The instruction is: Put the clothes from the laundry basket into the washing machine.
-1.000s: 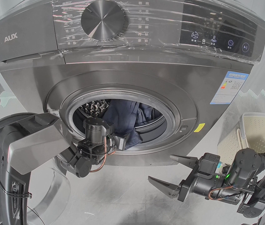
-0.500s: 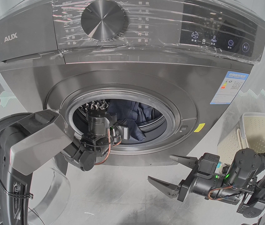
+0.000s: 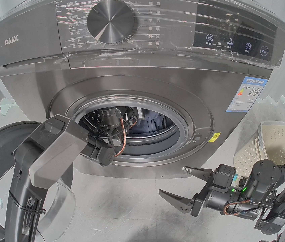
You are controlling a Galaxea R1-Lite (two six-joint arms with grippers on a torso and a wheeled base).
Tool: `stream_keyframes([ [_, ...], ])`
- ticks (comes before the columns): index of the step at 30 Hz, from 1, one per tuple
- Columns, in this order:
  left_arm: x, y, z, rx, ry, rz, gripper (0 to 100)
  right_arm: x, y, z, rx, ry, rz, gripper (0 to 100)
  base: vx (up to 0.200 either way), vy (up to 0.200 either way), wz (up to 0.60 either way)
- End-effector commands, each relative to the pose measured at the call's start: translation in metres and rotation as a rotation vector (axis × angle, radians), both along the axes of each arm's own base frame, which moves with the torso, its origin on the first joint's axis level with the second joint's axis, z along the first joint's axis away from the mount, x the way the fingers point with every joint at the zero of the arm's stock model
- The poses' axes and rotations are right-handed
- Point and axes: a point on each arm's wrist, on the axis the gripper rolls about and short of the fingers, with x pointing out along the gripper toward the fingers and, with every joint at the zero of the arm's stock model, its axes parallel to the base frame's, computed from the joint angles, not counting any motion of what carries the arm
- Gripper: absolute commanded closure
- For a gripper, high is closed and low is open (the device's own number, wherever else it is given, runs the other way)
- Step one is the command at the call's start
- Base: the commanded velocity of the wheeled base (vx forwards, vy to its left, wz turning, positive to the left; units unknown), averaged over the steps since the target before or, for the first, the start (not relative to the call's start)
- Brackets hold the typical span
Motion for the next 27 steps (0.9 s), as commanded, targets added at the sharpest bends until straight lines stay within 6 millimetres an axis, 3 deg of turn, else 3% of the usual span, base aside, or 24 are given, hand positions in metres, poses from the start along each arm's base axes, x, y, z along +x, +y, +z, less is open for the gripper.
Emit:
stream_keyframes([
  [1, 0.019, -0.008, -0.024, -0.018, -0.023, 0.019, 100, 0.0, 0.0, 0.0, -0.001, 0.001, 0.0, 0, 0.0, 0.0, 0.0],
  [10, 0.029, -0.003, -0.033, -0.025, -0.035, 0.034, 100, 0.0, 0.0, -0.001, -0.003, 0.002, 0.0, 0, 0.0, 0.0, 0.0],
  [11, 0.028, -0.002, -0.033, -0.023, -0.031, 0.036, 0, 0.0, 0.0, -0.001, -0.004, 0.003, 0.0, 0, 0.0, 0.0, 0.0],
  [16, 0.025, -0.002, -0.036, -0.026, -0.005, 0.032, 0, 0.001, 0.001, -0.003, -0.009, 0.008, 0.0, 0, 0.0, 0.0, 0.0],
  [19, 0.009, -0.004, -0.036, -0.01, 0.058, 0.011, 0, 0.001, 0.001, -0.003, -0.008, 0.01, 0.0, 0, 0.0, 0.0, 0.0],
  [22, 0.007, -0.004, -0.04, -0.002, 0.071, 0.01, 0, 0.001, 0.001, -0.003, -0.009, 0.008, 0.0, 0, 0.0, 0.0, 0.0],
  [27, 0.004, -0.003, -0.033, -0.007, 0.064, 0.008, 0, 0.001, 0.001, -0.003, -0.008, 0.007, 0.0, 0, 0.0, 0.0, 0.0],
])
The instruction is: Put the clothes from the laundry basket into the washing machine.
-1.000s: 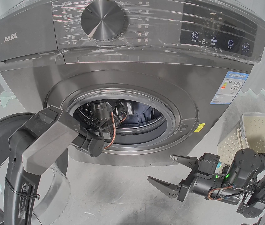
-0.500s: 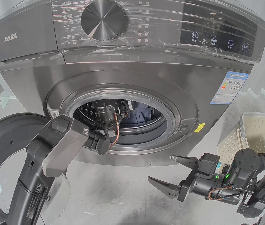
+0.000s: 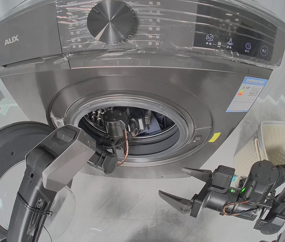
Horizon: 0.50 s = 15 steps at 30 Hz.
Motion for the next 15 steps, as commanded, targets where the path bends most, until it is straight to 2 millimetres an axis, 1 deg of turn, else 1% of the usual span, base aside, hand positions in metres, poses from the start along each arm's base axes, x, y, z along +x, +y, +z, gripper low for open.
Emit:
stream_keyframes([
  [1, -0.009, 0.002, 0.015, -0.002, -0.005, -0.005, 0, 0.0, 0.0, 0.0, 0.001, 0.001, 0.001, 0, 0.0, 0.0, 0.0],
  [3, -0.019, 0.0, 0.021, 0.003, 0.003, -0.02, 0, 0.0, 0.0, 0.0, -0.001, 0.001, 0.003, 0, 0.0, 0.0, 0.0],
  [6, -0.043, -0.005, 0.033, 0.017, 0.025, -0.054, 0, -0.001, -0.001, 0.0, 0.0, 0.0, 0.001, 0, 0.0, 0.0, 0.0],
  [9, -0.078, -0.008, 0.041, 0.037, 0.051, -0.109, 0, -0.002, -0.002, 0.0, 0.0, 0.002, -0.001, 0, 0.0, 0.0, 0.0],
  [11, -0.105, -0.007, 0.044, 0.052, 0.074, -0.147, 0, -0.002, -0.002, 0.001, 0.0, 0.002, -0.001, 0, 0.0, 0.0, 0.0],
  [12, -0.109, -0.006, 0.044, 0.056, 0.079, -0.153, 0, -0.002, -0.003, 0.001, 0.0, 0.002, -0.001, 0, 0.0, 0.0, 0.0],
  [13, -0.134, -0.004, 0.046, 0.07, 0.104, -0.193, 0, -0.003, -0.003, 0.001, -0.001, 0.004, -0.002, 0, 0.0, 0.0, 0.0],
  [15, -0.158, 0.002, 0.049, 0.083, 0.12, -0.233, 0, -0.004, -0.005, 0.0, -0.005, 0.008, -0.002, 0, 0.0, 0.0, 0.0],
])
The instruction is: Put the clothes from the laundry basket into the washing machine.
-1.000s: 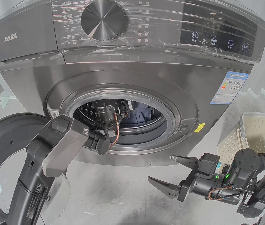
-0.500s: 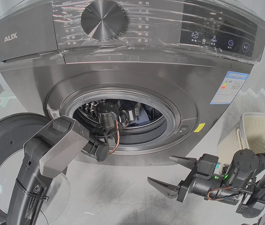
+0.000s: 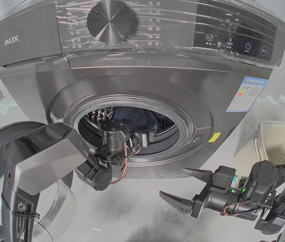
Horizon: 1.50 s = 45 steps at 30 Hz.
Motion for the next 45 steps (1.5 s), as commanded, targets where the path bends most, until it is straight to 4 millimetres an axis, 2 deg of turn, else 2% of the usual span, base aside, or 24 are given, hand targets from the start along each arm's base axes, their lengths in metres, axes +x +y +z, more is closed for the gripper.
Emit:
stream_keyframes([
  [1, -0.099, 0.01, 0.046, -0.002, 0.003, -0.156, 0, -0.004, -0.004, 0.001, -0.002, 0.006, -0.002, 0, 0.0, 0.0, 0.0],
  [4, -0.132, 0.024, 0.053, 0.002, 0.015, -0.202, 0, -0.007, -0.008, 0.003, 0.0, 0.004, -0.014, 0, 0.0, 0.0, 0.0],
  [5, -0.14, 0.028, 0.056, 0.0, 0.014, -0.208, 0, -0.008, -0.009, 0.004, 0.003, 0.001, -0.019, 0, 0.0, 0.0, 0.0],
  [6, -0.14, 0.028, 0.056, 0.0, 0.014, -0.208, 0, -0.008, -0.009, 0.004, 0.003, 0.001, -0.019, 0, 0.0, 0.0, 0.0],
  [7, -0.158, 0.037, 0.063, -0.009, 0.007, -0.227, 0, -0.011, -0.011, 0.005, 0.009, 0.003, -0.027, 0, 0.0, 0.0, 0.0],
  [8, -0.158, 0.037, 0.063, -0.009, 0.007, -0.227, 0, -0.011, -0.011, 0.005, 0.009, 0.003, -0.027, 0, 0.0, 0.0, 0.0],
  [9, -0.178, 0.05, 0.07, -0.011, -0.002, -0.241, 0, -0.015, -0.015, 0.005, 0.007, 0.014, -0.027, 0, 0.0, 0.0, 0.0],
  [10, -0.178, 0.05, 0.07, -0.011, -0.002, -0.241, 0, -0.015, -0.015, 0.005, 0.007, 0.014, -0.027, 0, 0.0, 0.0, 0.0],
  [11, -0.194, 0.063, 0.081, -0.027, -0.023, -0.245, 0, -0.018, -0.018, 0.01, 0.025, 0.005, -0.055, 0, 0.0, 0.0, 0.0],
  [12, -0.194, 0.063, 0.081, -0.027, -0.023, -0.245, 0, -0.018, -0.018, 0.01, 0.025, 0.005, -0.055, 0, 0.0, 0.0, 0.0],
  [13, -0.207, 0.076, 0.092, -0.051, -0.05, -0.244, 0, -0.021, -0.024, 0.019, 0.058, -0.021, -0.096, 0, 0.0, 0.0, 0.0],
  [14, -0.211, 0.083, 0.096, -0.06, -0.062, -0.235, 0, -0.023, -0.027, 0.023, 0.072, -0.027, -0.108, 0, 0.0, 0.0, 0.0],
  [15, -0.211, 0.083, 0.096, -0.06, -0.062, -0.235, 0, -0.023, -0.027, 0.023, 0.072, -0.027, -0.108, 0, 0.0, 0.0, 0.0],
  [16, -0.222, 0.098, 0.1, -0.066, -0.076, -0.212, 0, -0.026, -0.036, 0.026, 0.079, -0.033, -0.131, 0, 0.0, 0.0, 0.0],
  [18, -0.227, 0.104, 0.101, -0.068, -0.084, -0.202, 0, -0.026, -0.042, 0.026, 0.078, -0.032, -0.15, 0, 0.0, 0.0, 0.0],
  [20, -0.24, 0.117, 0.1, -0.062, -0.092, -0.194, 0, -0.021, -0.056, 0.029, 0.079, -0.05, -0.215, 0, 0.0, 0.0, 0.0],
  [24, -0.252, 0.128, 0.101, -0.071, -0.101, -0.19, 0, -0.02, -0.069, 0.039, 0.106, -0.095, -0.269, 0, 0.0, 0.0, 0.0],
  [31, -0.266, 0.146, 0.102, -0.086, -0.13, -0.159, 0, -0.025, -0.096, 0.035, 0.062, -0.101, -0.378, 0, -0.171, 0.0, 0.0],
  [35, -0.27, 0.153, 0.102, -0.075, -0.138, -0.138, 0, -0.026, -0.105, 0.038, 0.057, -0.113, -0.419, 0, -0.2, 0.0, 0.0],
  [39, -0.277, 0.169, 0.1, -0.043, -0.16, -0.078, 0, -0.04, -0.114, 0.041, 0.021, -0.104, -0.433, 0, -0.2, 0.0, 0.0],
  [45, -0.292, 0.185, 0.102, -0.032, -0.174, -0.041, 0, -0.071, -0.136, 0.039, -0.051, -0.043, -0.475, 0, -0.2, 0.0, 0.0],
])
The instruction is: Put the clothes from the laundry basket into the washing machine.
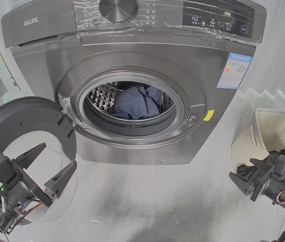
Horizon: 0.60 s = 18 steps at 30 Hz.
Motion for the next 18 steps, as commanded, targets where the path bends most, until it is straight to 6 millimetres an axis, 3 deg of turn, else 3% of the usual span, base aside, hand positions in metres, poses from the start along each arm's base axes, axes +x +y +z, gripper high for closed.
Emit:
stream_keyframes([
  [1, -0.021, 0.021, 0.005, -0.013, -0.041, 0.047, 0, -0.036, -0.026, 0.008, 0.002, -0.036, -0.061, 0, -0.2, 0.0, 0.0],
  [9, -0.048, 0.047, -0.001, 0.021, -0.032, 0.128, 0, -0.077, -0.053, 0.005, -0.036, -0.096, -0.179, 0, -0.2, 0.0, 0.0],
  [13, -0.054, 0.051, -0.007, 0.028, -0.011, 0.15, 0, -0.088, -0.058, 0.003, -0.035, -0.122, -0.208, 0, -0.2, 0.0, 0.0],
  [18, -0.065, 0.059, -0.017, 0.025, -0.016, 0.188, 0, -0.106, -0.064, -0.005, -0.022, -0.144, -0.236, 0, 0.0, 0.0, 0.0],
])
